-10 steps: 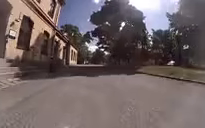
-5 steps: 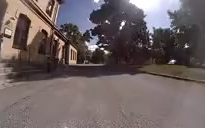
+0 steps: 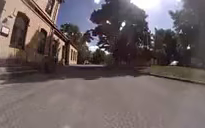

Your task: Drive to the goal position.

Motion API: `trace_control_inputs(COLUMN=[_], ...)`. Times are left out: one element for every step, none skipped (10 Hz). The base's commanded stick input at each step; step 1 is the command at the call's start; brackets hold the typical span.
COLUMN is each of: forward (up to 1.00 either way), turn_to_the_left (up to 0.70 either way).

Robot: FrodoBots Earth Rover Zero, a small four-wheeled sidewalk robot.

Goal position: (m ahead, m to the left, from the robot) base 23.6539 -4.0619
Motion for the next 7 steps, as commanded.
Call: trace_control_inputs(forward=[0.85, 0.85, 0.85, 0.85, 0.85, 0.85, 0.85], turn_to_the_left=[0.0, 0.0, 0.0, 0.0, 0.0, 0.0, 0.0])
